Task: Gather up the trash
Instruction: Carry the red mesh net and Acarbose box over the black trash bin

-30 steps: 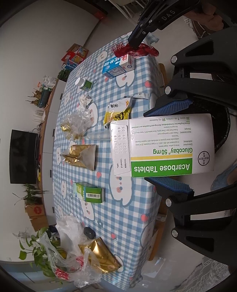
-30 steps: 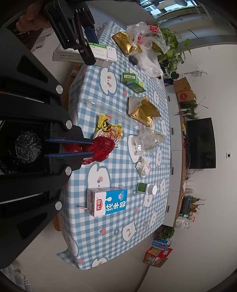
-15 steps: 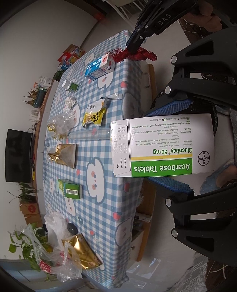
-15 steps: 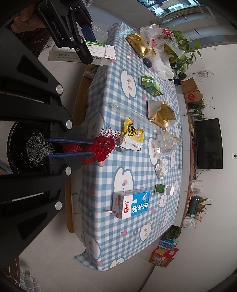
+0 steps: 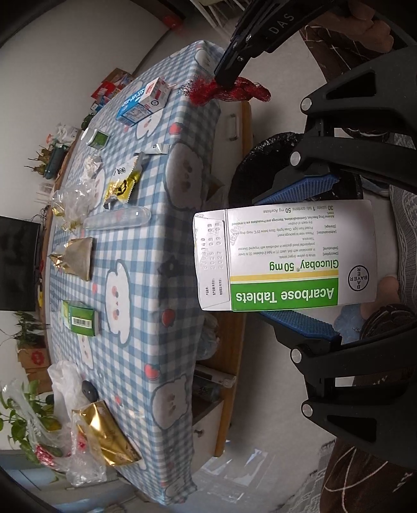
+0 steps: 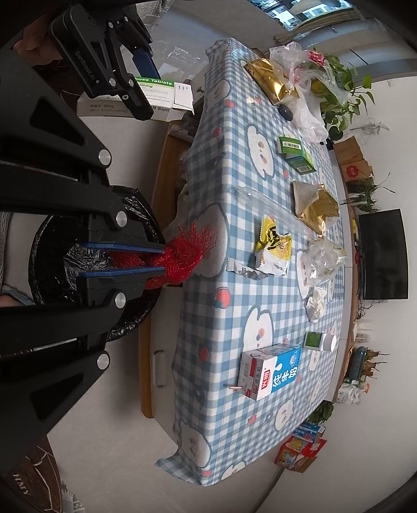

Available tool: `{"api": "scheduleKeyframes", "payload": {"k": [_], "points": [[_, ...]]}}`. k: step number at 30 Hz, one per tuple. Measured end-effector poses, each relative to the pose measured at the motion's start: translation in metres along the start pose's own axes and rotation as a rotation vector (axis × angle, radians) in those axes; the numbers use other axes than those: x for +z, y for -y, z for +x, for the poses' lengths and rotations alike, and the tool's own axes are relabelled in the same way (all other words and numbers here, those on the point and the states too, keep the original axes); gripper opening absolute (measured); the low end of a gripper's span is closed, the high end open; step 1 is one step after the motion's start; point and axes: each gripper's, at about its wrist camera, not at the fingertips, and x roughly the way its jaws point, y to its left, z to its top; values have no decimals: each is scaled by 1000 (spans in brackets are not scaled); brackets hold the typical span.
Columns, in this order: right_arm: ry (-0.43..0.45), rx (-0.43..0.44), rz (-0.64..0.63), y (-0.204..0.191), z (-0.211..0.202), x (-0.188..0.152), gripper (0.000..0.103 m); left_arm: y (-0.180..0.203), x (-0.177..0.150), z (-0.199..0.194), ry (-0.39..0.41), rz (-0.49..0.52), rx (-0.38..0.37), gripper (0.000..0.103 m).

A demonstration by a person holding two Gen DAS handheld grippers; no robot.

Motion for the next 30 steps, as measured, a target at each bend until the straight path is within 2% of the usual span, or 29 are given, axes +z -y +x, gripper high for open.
{"api": "scheduleKeyframes", "payload": {"k": [13,30], "points": [[-58,-4,-9,-5,36,-22,8,-9,-21,39,-68,-14,10,60],[-188,15,16,5,120,-43,8,-16,-26,110,-186,-26,29,60]]}}
